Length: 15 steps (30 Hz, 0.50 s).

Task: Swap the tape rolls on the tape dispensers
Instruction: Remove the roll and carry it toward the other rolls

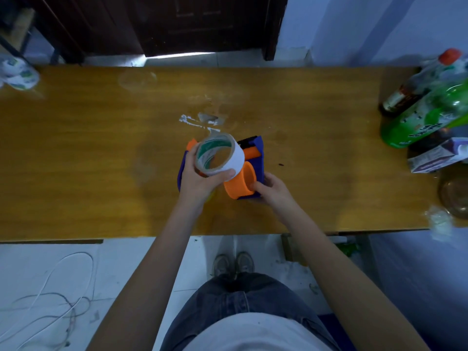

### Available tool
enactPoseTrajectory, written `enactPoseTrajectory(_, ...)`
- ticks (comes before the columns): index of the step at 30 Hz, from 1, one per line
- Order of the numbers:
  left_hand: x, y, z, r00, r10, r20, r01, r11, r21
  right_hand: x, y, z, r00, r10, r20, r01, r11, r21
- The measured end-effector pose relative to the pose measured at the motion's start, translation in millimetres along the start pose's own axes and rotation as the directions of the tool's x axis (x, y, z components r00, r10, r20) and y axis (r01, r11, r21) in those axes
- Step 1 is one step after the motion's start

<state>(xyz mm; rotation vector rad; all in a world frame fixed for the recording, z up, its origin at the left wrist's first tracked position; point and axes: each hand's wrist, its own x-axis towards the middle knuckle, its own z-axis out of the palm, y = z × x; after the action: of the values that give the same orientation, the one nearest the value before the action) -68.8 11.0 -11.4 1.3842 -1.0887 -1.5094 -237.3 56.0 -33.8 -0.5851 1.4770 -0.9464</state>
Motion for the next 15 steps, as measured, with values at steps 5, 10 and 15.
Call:
enactPoseTrajectory(5, 11, 1, 5, 0.986, 0.114, 0.119, -0.141, 0.958, 0.250, 21, -1, 9, 0.986, 0.040, -0.160, -0.072, 0.977, -0.201)
enactPoseTrajectory(10, 13, -7, 10, 0.975, 0.142, 0.171, -0.189, 0.936, 0.296, 39, 2, 16, 0.973, 0.052, -0.224, -0.152, 0.877, -0.457)
enactPoseTrajectory(15, 15, -18, 4, 0.982, 0.107, 0.155, -0.154, 0.932, 0.329, 39, 13, 21, 0.974, -0.024, -0.227, -0.115, 0.807, -0.579)
